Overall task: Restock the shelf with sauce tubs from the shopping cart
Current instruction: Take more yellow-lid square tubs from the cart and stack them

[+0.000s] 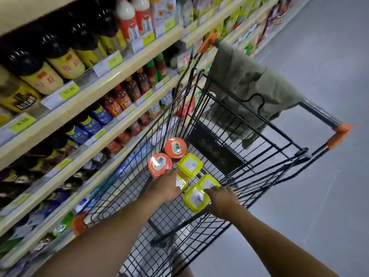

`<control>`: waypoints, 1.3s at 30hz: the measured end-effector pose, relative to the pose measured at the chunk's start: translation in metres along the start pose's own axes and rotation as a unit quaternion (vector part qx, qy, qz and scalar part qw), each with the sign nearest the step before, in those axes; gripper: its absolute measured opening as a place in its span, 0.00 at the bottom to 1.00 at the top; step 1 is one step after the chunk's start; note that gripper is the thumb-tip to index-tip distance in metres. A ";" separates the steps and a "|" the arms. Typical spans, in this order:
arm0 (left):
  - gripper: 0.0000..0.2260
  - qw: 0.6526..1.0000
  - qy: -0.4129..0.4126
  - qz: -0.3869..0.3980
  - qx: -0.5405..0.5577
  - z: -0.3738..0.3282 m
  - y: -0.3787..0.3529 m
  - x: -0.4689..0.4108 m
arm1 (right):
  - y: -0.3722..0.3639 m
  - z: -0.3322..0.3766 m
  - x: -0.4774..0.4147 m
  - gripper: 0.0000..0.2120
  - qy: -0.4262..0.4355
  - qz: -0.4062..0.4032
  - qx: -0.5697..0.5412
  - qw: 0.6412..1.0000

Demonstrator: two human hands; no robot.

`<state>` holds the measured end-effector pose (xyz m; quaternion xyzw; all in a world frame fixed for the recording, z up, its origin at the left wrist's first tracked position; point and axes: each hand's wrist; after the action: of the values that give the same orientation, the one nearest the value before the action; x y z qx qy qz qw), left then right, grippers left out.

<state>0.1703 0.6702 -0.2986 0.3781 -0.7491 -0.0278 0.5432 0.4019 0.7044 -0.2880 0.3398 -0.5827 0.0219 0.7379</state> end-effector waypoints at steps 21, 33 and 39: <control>0.57 0.993 0.090 -0.045 0.055 -0.014 -0.025 -0.154 | -0.025 0.008 -0.124 0.46 0.070 0.063 0.137 0.986; 0.58 0.988 0.092 -0.078 0.100 -0.022 -0.034 -0.174 | -0.035 0.008 -0.143 0.39 0.089 0.033 0.142 0.985; 0.56 0.988 0.053 -0.099 0.107 -0.016 -0.033 -0.167 | -0.037 0.008 -0.143 0.47 0.091 0.017 0.168 0.982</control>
<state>0.2221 0.7516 -0.4393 0.5073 -0.6769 0.0189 0.5330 0.3650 0.7238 -0.4302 0.4454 -0.5069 0.1624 0.7199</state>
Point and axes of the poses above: each hand's wrist, its own x-axis away from the middle knuckle, its own y-axis out of the back of the hand, z = x × y, and after that the axes turned 15 degrees about z, right-handed
